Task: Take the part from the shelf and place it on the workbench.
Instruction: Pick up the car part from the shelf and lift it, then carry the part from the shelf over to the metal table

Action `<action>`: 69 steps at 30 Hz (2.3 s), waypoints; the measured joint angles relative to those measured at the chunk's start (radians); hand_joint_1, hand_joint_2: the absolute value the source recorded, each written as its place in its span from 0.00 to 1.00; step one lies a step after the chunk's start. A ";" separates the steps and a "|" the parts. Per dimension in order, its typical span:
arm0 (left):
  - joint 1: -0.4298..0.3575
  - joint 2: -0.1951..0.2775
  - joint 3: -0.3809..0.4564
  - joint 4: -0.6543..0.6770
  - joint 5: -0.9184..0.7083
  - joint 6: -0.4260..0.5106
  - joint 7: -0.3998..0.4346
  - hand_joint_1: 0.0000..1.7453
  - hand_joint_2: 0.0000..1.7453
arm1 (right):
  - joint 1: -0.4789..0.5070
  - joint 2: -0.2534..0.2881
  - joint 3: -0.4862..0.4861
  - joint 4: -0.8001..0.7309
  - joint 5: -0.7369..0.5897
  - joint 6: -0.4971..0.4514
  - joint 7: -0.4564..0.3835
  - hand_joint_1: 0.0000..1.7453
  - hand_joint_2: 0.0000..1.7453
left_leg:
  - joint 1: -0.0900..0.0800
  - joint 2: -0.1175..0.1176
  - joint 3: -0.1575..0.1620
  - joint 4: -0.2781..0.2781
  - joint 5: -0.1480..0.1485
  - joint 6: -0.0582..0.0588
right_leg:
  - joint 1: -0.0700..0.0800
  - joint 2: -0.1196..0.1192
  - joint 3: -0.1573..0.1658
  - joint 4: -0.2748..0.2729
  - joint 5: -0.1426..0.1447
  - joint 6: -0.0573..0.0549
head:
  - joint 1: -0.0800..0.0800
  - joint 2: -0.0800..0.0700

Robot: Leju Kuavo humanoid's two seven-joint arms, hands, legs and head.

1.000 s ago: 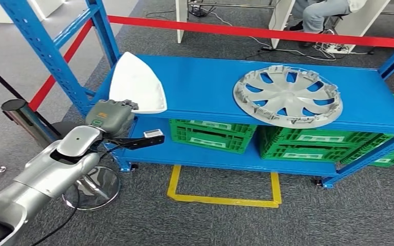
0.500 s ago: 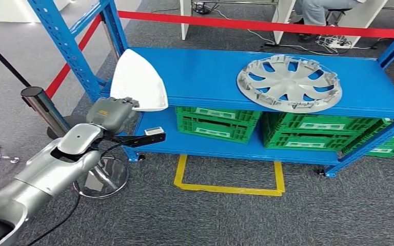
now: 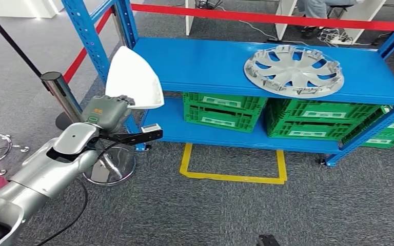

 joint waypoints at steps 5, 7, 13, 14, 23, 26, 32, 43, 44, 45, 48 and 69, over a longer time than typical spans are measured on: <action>-0.007 0.001 -0.001 0.008 0.010 0.013 0.000 1.00 1.00 | 0.005 0.004 0.003 -0.015 -0.013 0.006 0.005 0.00 0.00 | -0.003 0.004 -0.068 -0.001 0.056 0.027 | 0.000 0.007 -0.077 0.262 -0.187 0.011 | 0.003 0.000; -0.006 0.001 -0.001 0.012 0.010 0.013 -0.001 1.00 1.00 | 0.005 0.004 0.003 -0.019 -0.014 0.007 0.007 0.00 0.00 | -0.006 0.004 -0.093 0.000 0.076 0.026 | 0.002 0.008 -0.048 0.278 -0.166 0.007 | 0.003 0.000; -0.012 0.002 0.001 0.017 0.015 0.015 0.000 1.00 1.00 | 0.002 0.009 0.004 -0.030 -0.023 0.004 0.014 0.00 0.00 | -0.012 0.004 -0.133 -0.006 0.132 0.004 | 0.014 0.015 0.165 -0.029 -0.122 -0.015 | 0.002 0.000; -0.012 0.003 0.002 0.019 0.017 0.017 0.000 1.00 1.00 | 0.003 0.011 0.004 -0.030 -0.025 0.003 0.015 0.00 0.00 | -0.011 0.003 -0.137 -0.010 0.140 -0.001 | 0.012 0.013 0.161 -0.034 -0.114 -0.019 | 0.003 0.000; -0.015 0.008 0.010 0.052 0.021 0.032 0.003 1.00 1.00 | 0.007 0.015 0.026 -0.039 -0.039 -0.015 0.019 0.00 0.00 | -0.002 0.002 -0.148 0.249 -0.022 -0.029 | 0.010 0.004 0.050 -0.023 -0.025 -0.049 | -0.006 0.000; -0.020 0.007 0.016 0.056 0.020 0.033 0.004 1.00 1.00 | 0.006 0.019 0.039 -0.042 -0.040 -0.019 0.019 0.00 0.00 | -0.006 0.002 -0.009 0.057 0.003 -0.014 | 0.013 0.004 0.017 -0.010 -0.001 -0.041 | -0.005 0.000; -0.026 0.007 0.026 0.064 0.020 0.036 0.006 1.00 1.00 | 0.011 0.022 0.057 -0.045 -0.044 -0.029 0.026 0.00 0.00 | -0.005 0.009 -0.003 -0.032 0.036 0.018 | 0.011 0.009 -0.020 0.022 -0.027 -0.006 | -0.002 0.000; -0.017 0.012 0.045 0.067 0.019 0.031 0.013 1.00 1.00 | 0.009 0.023 0.076 -0.055 -0.066 -0.038 0.032 0.00 0.00 | -0.002 0.011 -0.147 -0.028 0.174 -0.010 | 0.003 0.017 0.195 -0.031 -0.135 0.002 | 0.006 0.000; -0.017 0.013 0.047 0.067 0.018 0.031 0.014 1.00 1.00 | 0.010 0.023 0.077 -0.056 -0.067 -0.038 0.032 0.00 0.00 | -0.001 0.011 -0.148 -0.032 0.187 -0.016 | 0.005 0.018 0.190 -0.043 -0.135 -0.007 | 0.006 0.000; -0.017 0.014 0.048 0.068 0.017 0.031 0.014 1.00 1.00 | 0.012 0.023 0.078 -0.056 -0.067 -0.038 0.032 0.00 0.00 | 0.002 0.010 -0.152 -0.035 0.192 -0.021 | 0.006 0.015 0.181 -0.040 -0.125 -0.017 | 0.006 0.000; -0.013 0.018 0.049 0.069 0.013 0.030 0.015 1.00 1.00 | 0.014 0.023 0.082 -0.056 -0.069 -0.039 0.032 0.00 0.00 | 0.006 0.006 -0.184 0.048 0.085 -0.034 | 0.006 0.006 0.146 -0.038 -0.085 -0.049 | 0.002 0.000; -0.006 0.011 0.063 0.065 0.019 0.022 0.015 1.00 1.00 | 0.026 0.024 0.135 -0.062 -0.099 -0.049 0.036 0.00 0.00 | 0.001 0.013 -0.106 -0.029 0.113 0.013 | 0.009 0.010 -0.059 0.292 -0.078 0.002 | 0.006 0.000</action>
